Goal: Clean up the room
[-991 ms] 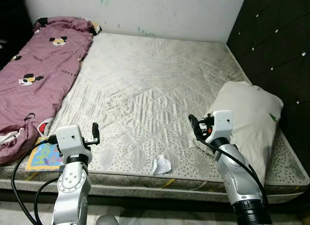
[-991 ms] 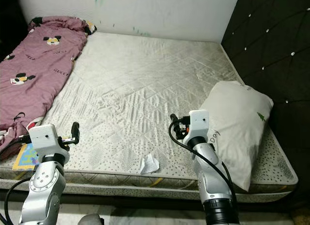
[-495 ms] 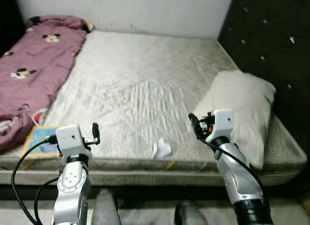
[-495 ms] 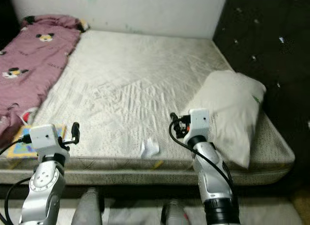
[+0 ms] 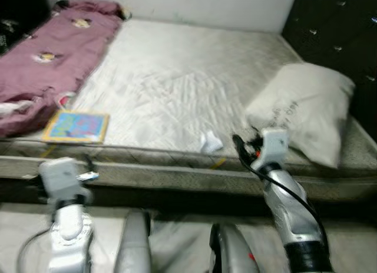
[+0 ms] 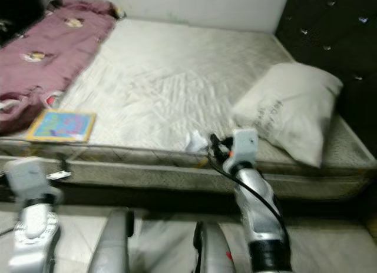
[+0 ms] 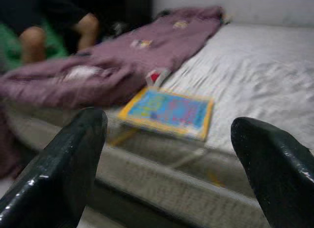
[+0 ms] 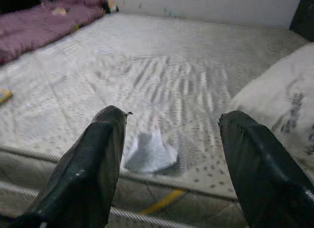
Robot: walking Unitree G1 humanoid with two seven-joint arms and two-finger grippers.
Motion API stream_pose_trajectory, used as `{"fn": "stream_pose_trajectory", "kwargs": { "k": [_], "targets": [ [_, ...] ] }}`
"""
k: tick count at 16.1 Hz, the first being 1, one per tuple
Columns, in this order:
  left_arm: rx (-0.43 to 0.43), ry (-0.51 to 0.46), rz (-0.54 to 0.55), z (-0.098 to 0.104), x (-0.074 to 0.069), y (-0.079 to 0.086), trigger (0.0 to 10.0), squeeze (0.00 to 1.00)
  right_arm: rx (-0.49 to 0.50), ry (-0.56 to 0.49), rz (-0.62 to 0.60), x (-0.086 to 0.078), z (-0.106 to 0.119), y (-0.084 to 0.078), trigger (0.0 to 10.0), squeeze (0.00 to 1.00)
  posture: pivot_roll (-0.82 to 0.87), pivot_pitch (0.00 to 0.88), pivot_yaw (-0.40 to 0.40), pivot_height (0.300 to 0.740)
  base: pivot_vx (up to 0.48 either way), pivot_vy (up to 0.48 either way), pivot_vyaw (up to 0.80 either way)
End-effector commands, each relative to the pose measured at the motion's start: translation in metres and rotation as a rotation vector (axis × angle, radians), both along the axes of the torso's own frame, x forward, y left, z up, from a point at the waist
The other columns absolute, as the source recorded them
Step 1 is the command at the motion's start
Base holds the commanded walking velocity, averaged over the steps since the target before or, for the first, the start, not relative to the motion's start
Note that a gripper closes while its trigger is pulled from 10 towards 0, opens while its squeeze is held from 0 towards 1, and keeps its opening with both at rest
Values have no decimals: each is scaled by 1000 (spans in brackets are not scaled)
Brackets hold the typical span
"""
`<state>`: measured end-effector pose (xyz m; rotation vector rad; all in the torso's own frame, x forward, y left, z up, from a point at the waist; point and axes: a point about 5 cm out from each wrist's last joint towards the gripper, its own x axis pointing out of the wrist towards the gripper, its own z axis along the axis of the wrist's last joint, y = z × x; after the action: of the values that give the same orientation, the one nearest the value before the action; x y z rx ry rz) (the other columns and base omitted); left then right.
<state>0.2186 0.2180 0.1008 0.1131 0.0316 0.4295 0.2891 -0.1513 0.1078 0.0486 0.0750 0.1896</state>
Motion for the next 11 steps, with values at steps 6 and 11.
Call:
{"fn": "stream_pose_trajectory", "kwargs": {
  "k": [6, 11],
  "targets": [
    [-82, -30, -136, 9, -6, -30, 10000, 0, 6, -31, 38, -4, 9, 5, 10000, 0, -4, 0, -76, 585, 0, 0, 0],
    [-91, -21, -168, 10, -5, -33, 10000, 0, 4, -29, 59, -7, 9, 8, 10000, 0, -8, 0, -69, 585, 348, 0, 228]
  ]
}}
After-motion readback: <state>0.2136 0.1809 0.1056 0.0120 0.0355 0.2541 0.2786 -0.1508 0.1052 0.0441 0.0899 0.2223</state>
